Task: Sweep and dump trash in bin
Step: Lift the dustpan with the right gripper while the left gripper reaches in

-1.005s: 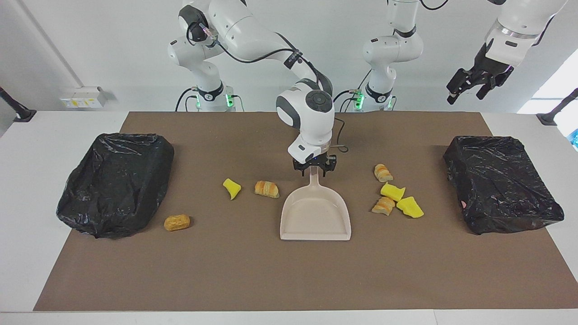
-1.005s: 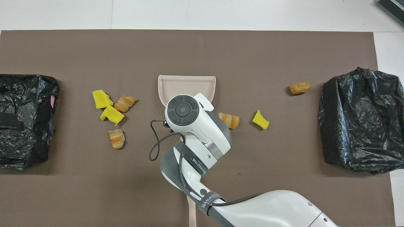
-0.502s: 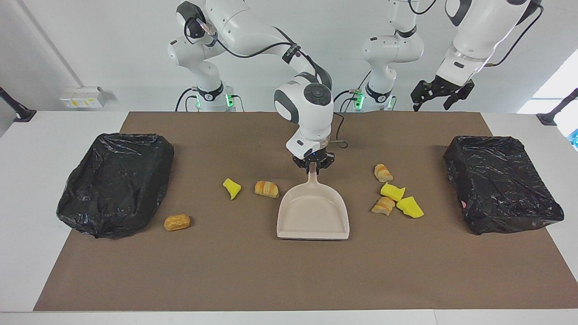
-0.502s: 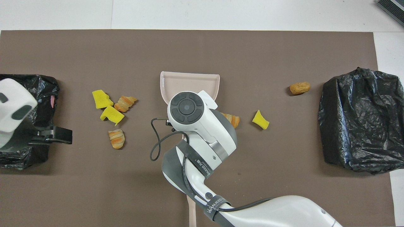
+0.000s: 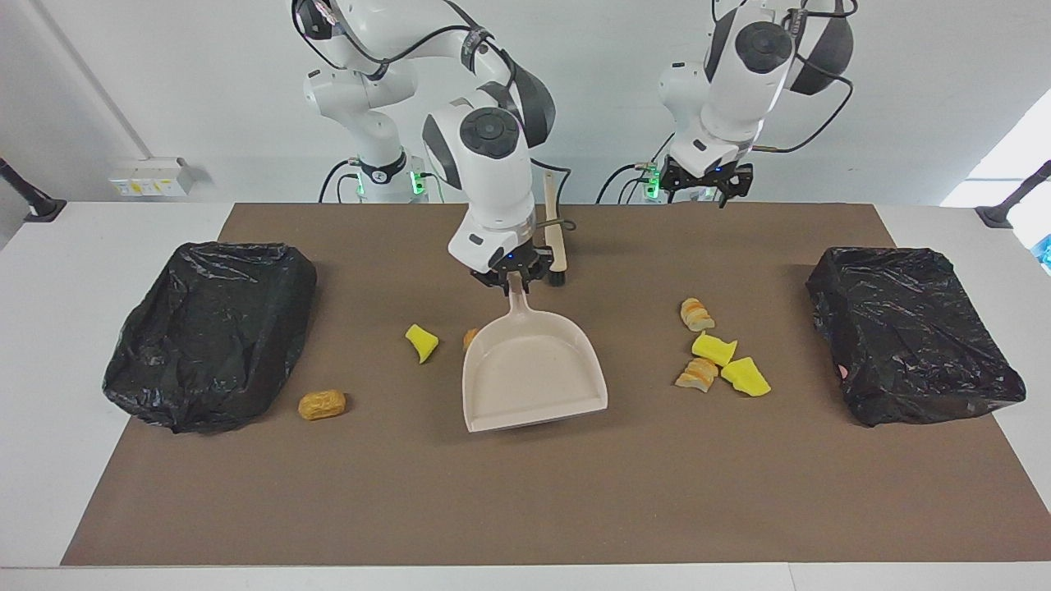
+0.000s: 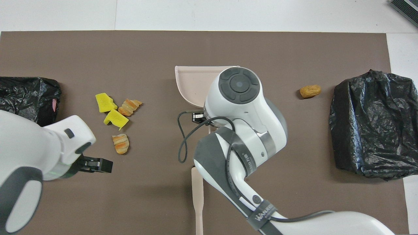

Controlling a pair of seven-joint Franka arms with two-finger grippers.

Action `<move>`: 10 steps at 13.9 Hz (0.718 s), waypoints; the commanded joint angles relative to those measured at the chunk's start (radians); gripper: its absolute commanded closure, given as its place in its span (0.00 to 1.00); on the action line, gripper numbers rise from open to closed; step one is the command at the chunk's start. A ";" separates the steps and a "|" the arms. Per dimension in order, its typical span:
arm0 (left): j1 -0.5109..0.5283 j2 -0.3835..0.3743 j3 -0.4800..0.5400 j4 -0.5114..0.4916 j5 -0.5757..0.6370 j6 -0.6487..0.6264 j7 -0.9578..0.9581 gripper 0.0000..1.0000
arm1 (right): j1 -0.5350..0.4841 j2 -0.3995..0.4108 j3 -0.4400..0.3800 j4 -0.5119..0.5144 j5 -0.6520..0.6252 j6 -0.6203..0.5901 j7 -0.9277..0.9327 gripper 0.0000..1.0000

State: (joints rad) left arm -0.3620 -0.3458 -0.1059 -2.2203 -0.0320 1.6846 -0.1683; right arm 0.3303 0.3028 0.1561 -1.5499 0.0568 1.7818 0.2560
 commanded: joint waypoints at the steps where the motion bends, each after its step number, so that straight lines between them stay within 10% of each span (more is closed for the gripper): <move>1: -0.125 -0.070 0.020 -0.111 -0.020 0.090 -0.093 0.00 | -0.079 -0.031 0.011 -0.029 0.003 -0.065 -0.253 1.00; 10: -0.550 0.183 0.020 -0.213 -0.020 0.521 -0.620 0.00 | -0.154 -0.056 0.010 -0.079 -0.161 -0.125 -0.843 1.00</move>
State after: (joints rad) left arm -0.8597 -0.2311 -0.1083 -2.4304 -0.0452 2.1268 -0.7408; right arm 0.1806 0.2883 0.1519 -1.5808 -0.0582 1.6486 -0.4792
